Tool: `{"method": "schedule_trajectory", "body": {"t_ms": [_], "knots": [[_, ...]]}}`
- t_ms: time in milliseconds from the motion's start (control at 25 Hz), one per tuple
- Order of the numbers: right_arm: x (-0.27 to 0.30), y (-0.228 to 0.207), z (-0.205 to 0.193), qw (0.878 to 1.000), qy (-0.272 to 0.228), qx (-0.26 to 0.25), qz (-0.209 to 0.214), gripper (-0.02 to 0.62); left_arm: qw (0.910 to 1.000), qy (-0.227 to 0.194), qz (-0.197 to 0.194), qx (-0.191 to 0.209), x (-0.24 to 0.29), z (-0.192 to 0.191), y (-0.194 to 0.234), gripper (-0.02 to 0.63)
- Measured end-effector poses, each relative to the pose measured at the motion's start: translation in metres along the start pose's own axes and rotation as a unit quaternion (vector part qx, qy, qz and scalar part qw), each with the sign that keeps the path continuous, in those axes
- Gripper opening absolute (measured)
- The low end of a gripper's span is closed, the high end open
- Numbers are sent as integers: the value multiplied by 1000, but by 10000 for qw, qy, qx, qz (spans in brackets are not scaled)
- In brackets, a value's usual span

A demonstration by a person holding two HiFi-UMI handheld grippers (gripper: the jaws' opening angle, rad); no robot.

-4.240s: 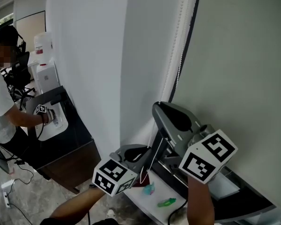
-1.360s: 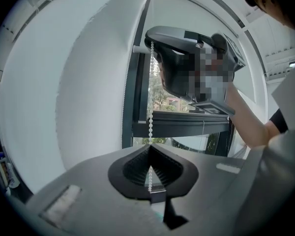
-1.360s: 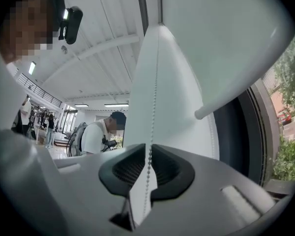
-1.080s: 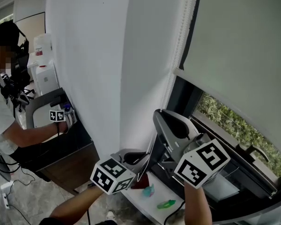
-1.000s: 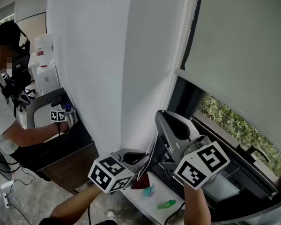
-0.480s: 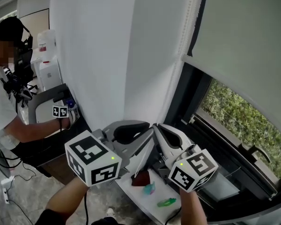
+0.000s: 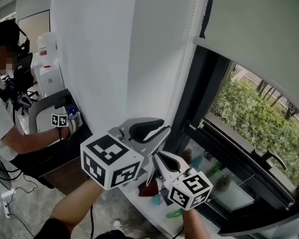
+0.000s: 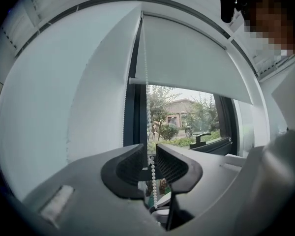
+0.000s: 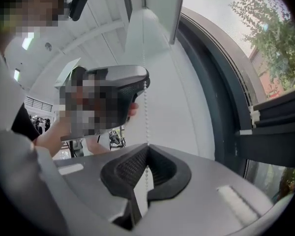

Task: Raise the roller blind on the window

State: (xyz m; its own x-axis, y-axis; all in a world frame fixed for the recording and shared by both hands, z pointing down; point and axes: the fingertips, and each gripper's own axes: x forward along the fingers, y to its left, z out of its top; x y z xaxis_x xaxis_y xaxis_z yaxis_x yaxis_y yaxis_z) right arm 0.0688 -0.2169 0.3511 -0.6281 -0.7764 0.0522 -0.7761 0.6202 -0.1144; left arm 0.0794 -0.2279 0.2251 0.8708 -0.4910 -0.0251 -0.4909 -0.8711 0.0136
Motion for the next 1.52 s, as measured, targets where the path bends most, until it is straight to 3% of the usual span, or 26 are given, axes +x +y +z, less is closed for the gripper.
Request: {"method": "schedule_trajectory", "body": {"t_ms": [120,200,320,440,560,680,840,1040,1280,1400,1520], "knots": [[0,3,0,10000,11,-36,19,6,9999,51,-13,102,5,0,-2,80],[1,2,0,10000,10,-29,-21,6,9999,110,-46,108,6,0,-4,19],[-2,1,0,9999,63,133,-33,8,9995,297,67,101,7,-2,1,15],[-9,5,5,9991,162,324,217,12,9993,334,125,65,2,-2,6,17],[-26,9,38,9942,-350,815,607,61,9994,315,90,-69,-4,-9,5,17],[-40,-2,82,9875,-1000,1062,594,60,9986,505,48,-161,-3,-33,2,17],[-35,-3,115,9924,-1077,468,362,73,9975,663,14,-241,-3,-62,-5,17],[-21,11,142,9940,-1015,-68,393,98,9959,869,-42,-262,-2,-82,-11,17],[-7,19,161,9940,-920,-369,474,100,9886,1422,-107,-478,-2,-134,-16,17],[-4,19,160,9940,-907,-464,410,83,9865,1536,-104,-554,-3,-152,-16,17],[-2,15,161,9938,-951,-502,288,26,9862,1563,-68,-545,-5,-154,-11,17]]}}
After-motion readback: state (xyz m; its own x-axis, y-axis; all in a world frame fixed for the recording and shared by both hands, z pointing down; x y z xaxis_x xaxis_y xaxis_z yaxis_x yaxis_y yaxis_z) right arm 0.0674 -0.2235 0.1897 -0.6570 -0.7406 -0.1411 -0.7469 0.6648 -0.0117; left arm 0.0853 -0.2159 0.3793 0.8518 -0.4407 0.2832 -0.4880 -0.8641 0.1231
